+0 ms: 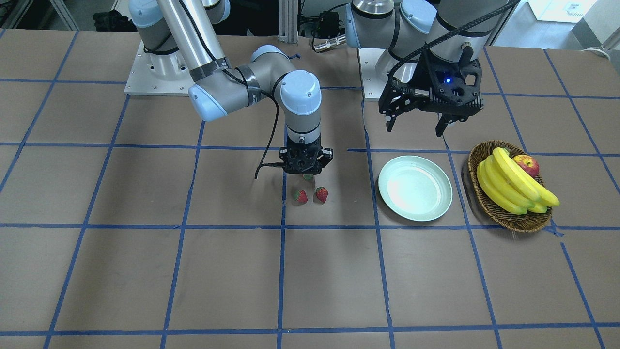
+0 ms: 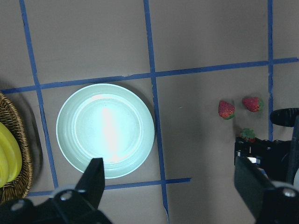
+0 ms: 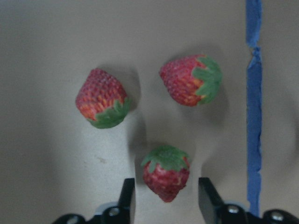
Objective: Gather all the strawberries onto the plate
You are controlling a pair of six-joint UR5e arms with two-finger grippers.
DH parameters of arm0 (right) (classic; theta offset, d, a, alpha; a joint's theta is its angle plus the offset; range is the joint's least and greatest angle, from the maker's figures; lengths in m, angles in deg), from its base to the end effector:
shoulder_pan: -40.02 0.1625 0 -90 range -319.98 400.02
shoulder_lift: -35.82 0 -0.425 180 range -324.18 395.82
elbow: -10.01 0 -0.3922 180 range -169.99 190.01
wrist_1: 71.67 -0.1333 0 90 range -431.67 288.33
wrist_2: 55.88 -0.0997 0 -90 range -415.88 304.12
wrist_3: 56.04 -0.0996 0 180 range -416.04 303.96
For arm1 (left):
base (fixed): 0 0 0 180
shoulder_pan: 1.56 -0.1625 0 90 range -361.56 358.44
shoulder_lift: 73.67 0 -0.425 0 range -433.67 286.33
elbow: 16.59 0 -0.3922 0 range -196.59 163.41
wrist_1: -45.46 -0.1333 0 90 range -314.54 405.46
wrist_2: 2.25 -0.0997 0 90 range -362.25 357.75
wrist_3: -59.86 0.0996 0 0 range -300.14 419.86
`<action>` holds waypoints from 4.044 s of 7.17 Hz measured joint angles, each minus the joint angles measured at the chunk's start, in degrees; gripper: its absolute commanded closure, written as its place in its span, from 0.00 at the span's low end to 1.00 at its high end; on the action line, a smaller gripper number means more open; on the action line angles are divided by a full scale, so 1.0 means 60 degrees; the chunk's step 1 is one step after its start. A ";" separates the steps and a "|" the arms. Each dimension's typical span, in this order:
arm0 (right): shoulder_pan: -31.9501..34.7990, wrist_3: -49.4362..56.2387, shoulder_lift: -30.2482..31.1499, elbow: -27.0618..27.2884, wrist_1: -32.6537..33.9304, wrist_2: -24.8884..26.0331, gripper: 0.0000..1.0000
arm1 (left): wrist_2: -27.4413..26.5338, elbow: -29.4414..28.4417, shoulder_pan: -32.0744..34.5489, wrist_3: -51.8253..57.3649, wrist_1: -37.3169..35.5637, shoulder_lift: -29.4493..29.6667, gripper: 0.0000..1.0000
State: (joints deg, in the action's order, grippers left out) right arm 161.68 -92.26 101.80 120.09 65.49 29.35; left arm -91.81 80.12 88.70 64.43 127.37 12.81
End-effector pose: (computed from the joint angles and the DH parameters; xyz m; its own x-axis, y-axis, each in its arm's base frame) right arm 0.4142 -0.4019 0.1840 -0.9921 0.0772 -0.0985 0.0770 0.9970 0.0060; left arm -0.1362 -0.4727 0.4742 -0.9964 0.0846 0.0008 0.0842 0.9928 -0.0858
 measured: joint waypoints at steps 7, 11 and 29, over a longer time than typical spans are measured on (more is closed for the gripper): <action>-0.3727 0.4436 0.3570 -0.2807 -0.6338 0.1294 0.00 | -0.0270 0.0223 0.0385 0.0020 0.0009 0.0287 0.00; -0.5538 0.6036 0.3662 -0.4509 -0.7850 0.1079 0.00 | -0.0302 0.0332 0.0513 -0.0411 -0.0143 0.0381 0.00; -0.5604 0.5966 0.4429 -0.3562 -0.8344 0.1086 0.00 | -0.0243 0.2719 0.2501 -0.3871 -0.5794 0.4173 0.30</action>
State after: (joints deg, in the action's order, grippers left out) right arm 128.05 -56.46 128.37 98.72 15.43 35.86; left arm -93.26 96.43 103.71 41.20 92.61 37.85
